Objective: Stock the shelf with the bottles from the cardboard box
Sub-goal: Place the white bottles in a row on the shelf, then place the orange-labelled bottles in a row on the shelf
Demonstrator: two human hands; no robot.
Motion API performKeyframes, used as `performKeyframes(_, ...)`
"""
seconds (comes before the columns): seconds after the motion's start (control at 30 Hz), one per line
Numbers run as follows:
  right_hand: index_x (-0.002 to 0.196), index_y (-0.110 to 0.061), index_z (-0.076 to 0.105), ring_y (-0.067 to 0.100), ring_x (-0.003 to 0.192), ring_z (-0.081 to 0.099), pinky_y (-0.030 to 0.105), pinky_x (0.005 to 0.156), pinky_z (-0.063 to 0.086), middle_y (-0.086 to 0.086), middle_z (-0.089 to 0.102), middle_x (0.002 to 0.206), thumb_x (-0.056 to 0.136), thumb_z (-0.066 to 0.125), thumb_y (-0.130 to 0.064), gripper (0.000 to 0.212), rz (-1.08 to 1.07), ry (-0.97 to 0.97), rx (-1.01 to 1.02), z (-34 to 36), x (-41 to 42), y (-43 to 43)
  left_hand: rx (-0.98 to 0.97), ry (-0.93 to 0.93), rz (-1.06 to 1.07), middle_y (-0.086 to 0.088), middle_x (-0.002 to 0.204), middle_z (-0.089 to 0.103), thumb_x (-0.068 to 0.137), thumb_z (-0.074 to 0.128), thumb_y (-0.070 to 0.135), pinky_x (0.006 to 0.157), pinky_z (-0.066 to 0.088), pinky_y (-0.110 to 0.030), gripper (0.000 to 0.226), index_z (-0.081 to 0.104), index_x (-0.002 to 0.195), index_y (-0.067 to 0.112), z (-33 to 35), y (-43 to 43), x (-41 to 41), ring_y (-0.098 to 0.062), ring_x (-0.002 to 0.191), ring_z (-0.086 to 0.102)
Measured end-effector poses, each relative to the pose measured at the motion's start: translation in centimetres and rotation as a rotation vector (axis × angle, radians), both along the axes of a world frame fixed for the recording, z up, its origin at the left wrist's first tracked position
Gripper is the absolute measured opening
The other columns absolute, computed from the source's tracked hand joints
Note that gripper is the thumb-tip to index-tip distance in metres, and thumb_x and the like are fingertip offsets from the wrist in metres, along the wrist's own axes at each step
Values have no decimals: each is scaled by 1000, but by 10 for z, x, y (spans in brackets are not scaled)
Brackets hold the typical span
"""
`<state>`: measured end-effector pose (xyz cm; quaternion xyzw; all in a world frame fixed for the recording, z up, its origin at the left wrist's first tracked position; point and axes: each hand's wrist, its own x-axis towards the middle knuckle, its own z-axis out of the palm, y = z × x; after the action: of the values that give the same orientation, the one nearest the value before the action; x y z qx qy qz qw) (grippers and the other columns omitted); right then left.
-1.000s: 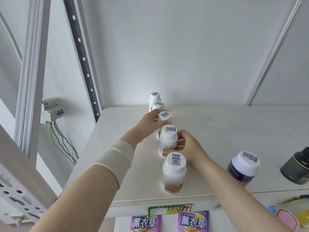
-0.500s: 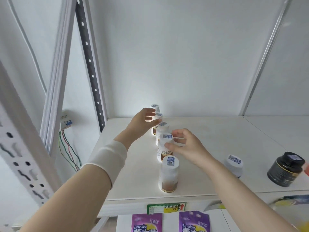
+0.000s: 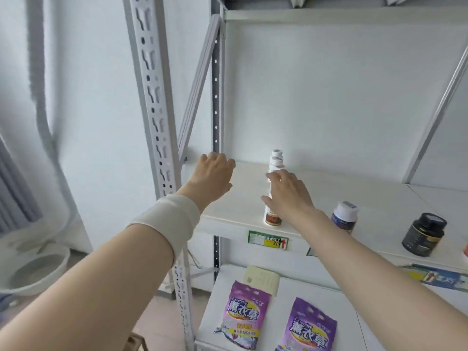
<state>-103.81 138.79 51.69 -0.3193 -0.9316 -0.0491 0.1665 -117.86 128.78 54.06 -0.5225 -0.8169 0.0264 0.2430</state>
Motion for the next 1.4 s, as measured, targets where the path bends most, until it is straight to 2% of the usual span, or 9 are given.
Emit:
performKeyframes(0.13, 136, -10, 36, 27, 131, 35, 36, 106, 31, 10, 39, 139, 93, 49, -33, 51, 141, -62, 46, -19, -20, -53, -63, 35, 108, -9, 130, 49, 93, 51, 35, 99, 37, -36, 47, 42, 133, 14, -19, -73, -6, -28, 121, 45)
performKeyframes(0.37, 137, -8, 35, 30, 131, 34, 39, 108, 30, 13, 38, 139, 95, 45, -31, 49, 363, -183, 71, -57, -95, -154, -125, -58, 347, -7, 126, 50, 94, 49, 31, 95, 35, -32, 42, 44, 131, 13, -59, -205, -58, -27, 117, 46)
performKeyframes(0.57, 138, -8, 32, 29, 132, 32, 39, 109, 30, 13, 37, 141, 95, 45, -32, 51, 559, -306, 72, -108, -197, -246, -171, -240, 555, -8, 125, 52, 92, 52, 33, 96, 36, -34, 42, 46, 128, 12, -120, -327, -132, -27, 116, 48)
performKeyframes(0.77, 138, -9, 34, 28, 131, 36, 39, 109, 30, 12, 39, 141, 95, 46, -30, 49, 683, -485, 28, -190, -280, -318, -182, -439, 701, -11, 131, 50, 92, 51, 33, 101, 36, -37, 45, 43, 131, 11, -208, -418, -188, -29, 122, 47)
performKeyframes(1.13, 133, -11, 37, 29, 130, 36, 38, 107, 30, 11, 43, 136, 95, 45, -29, 43, 902, -895, -49, -375, -380, -352, -263, -936, 938, -9, 128, 52, 92, 49, 30, 98, 37, -37, 41, 46, 130, 14, -407, -460, -234, -29, 119, 47)
performKeyframes(1.3, 134, -11, 37, 27, 128, 38, 35, 105, 32, 11, 44, 136, 93, 46, -24, 43, 1011, -1084, -123, -471, -402, -362, -342, -1203, 1069, -10, 133, 48, 93, 49, 37, 101, 35, -37, 47, 41, 132, 12, -497, -460, -229, -30, 125, 44)
performKeyframes(1.4, 133, -9, 38, 28, 131, 34, 37, 109, 29, 12, 43, 136, 93, 47, -31, 46, 1071, -1167, -156, -516, -409, -371, -331, -1286, 1110, -9, 135, 47, 94, 48, 38, 100, 36, -36, 53, 34, 138, 12, -541, -459, -227, -28, 125, 44)
